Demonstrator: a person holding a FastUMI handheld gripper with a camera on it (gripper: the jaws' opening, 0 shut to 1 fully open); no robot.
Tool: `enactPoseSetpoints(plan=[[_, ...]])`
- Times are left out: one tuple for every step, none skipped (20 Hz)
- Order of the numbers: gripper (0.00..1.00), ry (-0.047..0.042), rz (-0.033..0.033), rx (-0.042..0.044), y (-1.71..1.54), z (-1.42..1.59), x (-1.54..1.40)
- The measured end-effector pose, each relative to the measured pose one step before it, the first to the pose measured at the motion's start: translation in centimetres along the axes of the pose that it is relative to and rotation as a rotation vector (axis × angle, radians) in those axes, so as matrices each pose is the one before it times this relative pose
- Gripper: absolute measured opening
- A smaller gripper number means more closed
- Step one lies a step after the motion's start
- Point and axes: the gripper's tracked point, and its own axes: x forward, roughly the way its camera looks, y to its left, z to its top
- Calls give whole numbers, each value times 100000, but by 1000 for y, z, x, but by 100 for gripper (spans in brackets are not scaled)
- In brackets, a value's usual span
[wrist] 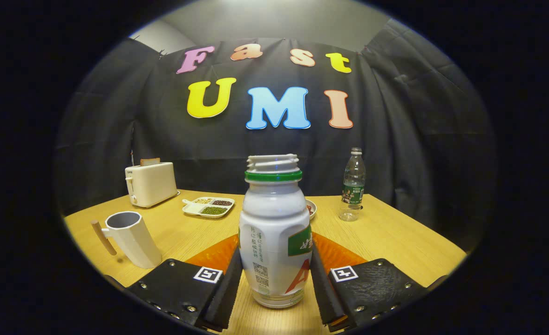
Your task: Take the bottle from table, then pour the juice into the cup, finally place the bottle on the coaster
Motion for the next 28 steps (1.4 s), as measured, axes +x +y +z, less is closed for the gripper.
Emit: enactPoseSetpoints(plan=[[70,-57,1102,-2328,522,355,50],[70,268,224,-2575,281,426,20],[70,440,747,-2424,347,253,28],[70,414,1393,-2517,649,250,26],[70,346,1014,-3026,495,120,90],[70,840,623,-3256,419,176,51],[70,836,960,-2818,454,10,64],[70,636,1107,-2420,628,130,110],[70,761,1069,-2813,518,64,168],[70,298,660,-2944,447,243,146],[70,275,442,-2872,406,178,251],[70,559,848,-2647,417,181,166],[70,336,1114,-2357,592,181,212],[70,328,701,-2489,424,241,188],[70,131,367,-2390,222,228,172],[70,325,397,-2441,313,244,198],[70,449,634,-2580,412,84,221],[70,244,558,-2448,346,244,94],[70,-39,361,-2325,250,254,157],[70,146,562,-2559,268,187,61],[70,343,600,-2476,302,28,81],[70,412,899,-2506,276,126,77],[70,251,1139,-2768,442,33,86],[70,-219,802,-3148,255,198,-27],[70,-86,154,-3558,93,63,124],[70,235,7,-3520,64,254,119],[70,-37,277,-2797,153,49,119],[70,112,542,-2178,317,130,-16]])
